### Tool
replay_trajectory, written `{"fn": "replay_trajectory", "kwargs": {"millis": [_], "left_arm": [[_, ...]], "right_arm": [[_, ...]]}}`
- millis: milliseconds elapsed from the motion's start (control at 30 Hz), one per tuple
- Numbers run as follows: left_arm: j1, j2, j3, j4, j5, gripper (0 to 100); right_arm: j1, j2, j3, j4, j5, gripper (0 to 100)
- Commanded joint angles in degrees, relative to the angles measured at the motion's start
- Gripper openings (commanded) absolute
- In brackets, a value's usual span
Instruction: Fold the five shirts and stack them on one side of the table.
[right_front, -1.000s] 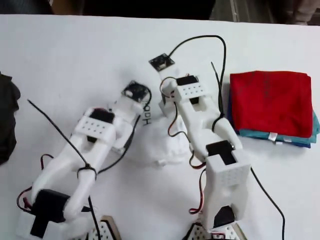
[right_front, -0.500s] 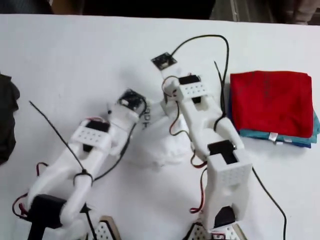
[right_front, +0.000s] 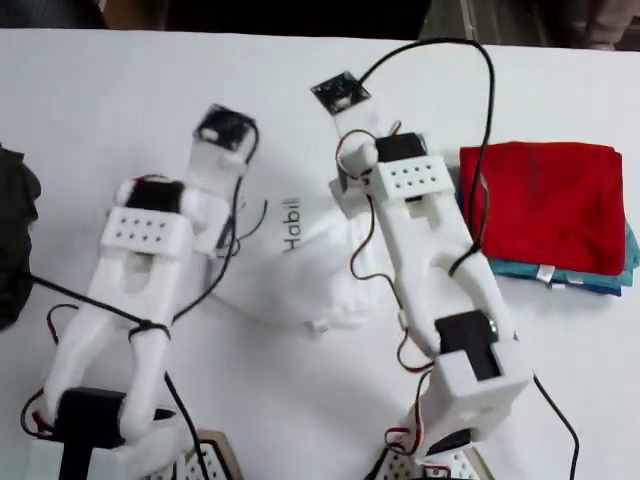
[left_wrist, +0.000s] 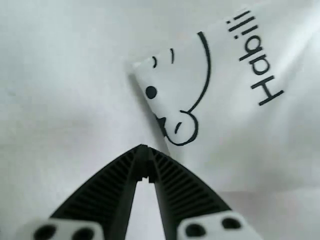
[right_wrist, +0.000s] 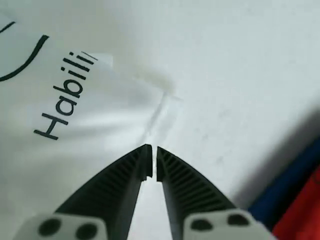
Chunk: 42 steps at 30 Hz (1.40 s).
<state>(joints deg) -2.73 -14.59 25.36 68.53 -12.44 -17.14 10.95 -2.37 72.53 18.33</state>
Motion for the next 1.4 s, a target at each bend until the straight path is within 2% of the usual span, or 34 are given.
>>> {"fn": "replay_trajectory", "kwargs": {"millis": [0, 100, 167, 367, 567, 833, 1000, 1167, 1367], "left_arm": [[-4.7, -0.5, -1.8, -0.5, -0.5, 3], [-9.1, -0.7, 0.6, -3.7, -0.4, 3], [-12.1, -0.7, 1.5, -4.9, -0.3, 3], [-17.8, -0.7, 3.3, -5.3, -0.6, 3], [-22.2, -0.7, 3.9, -5.2, -0.6, 3], [-24.1, -1.1, 3.9, -4.8, -0.6, 3], [-24.7, -1.1, 3.6, -4.7, -0.6, 3], [-24.7, -1.1, 3.5, -4.7, -0.6, 3], [-24.7, -1.1, 3.5, -4.8, -0.6, 3]], "right_arm": [[0.0, -3.6, -1.9, 3.0, -4.5, 17.0], [-0.7, -1.1, -1.8, 3.1, -10.8, 29.8], [-2.4, 1.4, -2.2, 2.9, -13.3, 33.4], [-7.8, 8.2, -2.3, -0.3, -20.8, 33.5], [-12.2, 12.1, -2.2, -0.2, -22.6, 33.5], [-10.2, 22.2, -2.7, -0.4, -25.1, 33.6], [-10.2, 26.1, -9.7, 5.0, -24.7, 33.6], [-10.0, 30.0, -16.4, 11.3, -24.4, 31.8], [-10.2, 34.9, -21.0, 13.1, -18.9, 13.9]]}}
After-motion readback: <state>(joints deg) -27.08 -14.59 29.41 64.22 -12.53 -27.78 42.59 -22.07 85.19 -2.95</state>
